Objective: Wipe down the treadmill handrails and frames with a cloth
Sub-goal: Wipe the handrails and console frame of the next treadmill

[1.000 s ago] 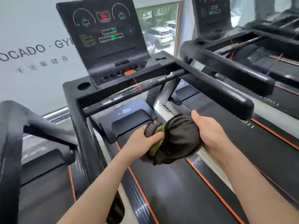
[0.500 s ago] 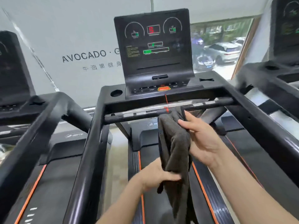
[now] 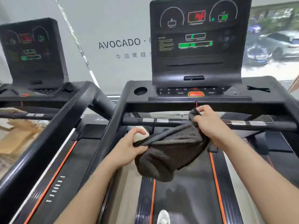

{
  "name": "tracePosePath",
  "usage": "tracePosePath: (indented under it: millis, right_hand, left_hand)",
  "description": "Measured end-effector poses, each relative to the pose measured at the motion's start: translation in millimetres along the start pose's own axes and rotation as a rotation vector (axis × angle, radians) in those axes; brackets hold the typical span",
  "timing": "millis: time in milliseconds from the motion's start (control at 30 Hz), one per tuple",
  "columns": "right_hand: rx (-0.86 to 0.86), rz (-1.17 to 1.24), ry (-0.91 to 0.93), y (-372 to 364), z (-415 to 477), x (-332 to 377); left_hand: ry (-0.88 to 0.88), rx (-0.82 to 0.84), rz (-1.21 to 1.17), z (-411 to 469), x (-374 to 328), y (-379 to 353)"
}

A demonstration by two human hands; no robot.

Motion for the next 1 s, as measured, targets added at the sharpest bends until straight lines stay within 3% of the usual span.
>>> tracePosePath:
  millis: [200,367,467,533,633,700,733,833,1000]
  right_hand:
    - [-0.131,0.141,0.019,-54.0,64.2,20.4]
    - [-0.182,-0.1,0.043,-108.1,117.7,20.8]
    - [-0.064,-0.692,0.069,-141.2,137.9,1.5]
    - [-0.018,-0.924,0.196,-161.7,137.7,0.6]
    - [0.238,-0.867,0.476,-215.1,130.9,7.9]
    - [0.474,-0.959,0.528,-261.6,122.7,9.1]
    - [0.488,-0.995,0.55,-281.7,120.7,9.2]
    - [0.322,-0.958,0.648,-318.6,122.7,10.9]
    - [0.368,-0.919,0.655,-295.4,134.0,-1.3]
  left_hand:
    - [0.151,-0.22,-0.231,107.7,1.5,36.2]
    - [0.252,-0.145,0.043,198.4,24.9,41.4]
    - [0.228,-0.225,0.295,229.1,64.7,29.6]
    - [0.161,-0.333,0.409,226.4,89.1,24.8]
    - [0.091,-0.478,0.535,208.6,116.0,19.3]
    - [0.067,-0.491,0.552,203.6,126.0,16.4]
    - [0.071,-0.471,0.564,204.1,129.5,14.6]
    - [0.091,-0.438,0.654,208.2,134.0,9.3]
    - [0.052,-0.35,0.864,206.6,136.5,0.3]
Point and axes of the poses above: each hand's wrist, its own z-axis towards the middle knuckle, its own y-axis out of the back of the hand, x = y × z, the point moved 1 cm from there along z, towards the middle knuckle, and after that the axes turned 13 degrees about -x, right-handed, at the moved point
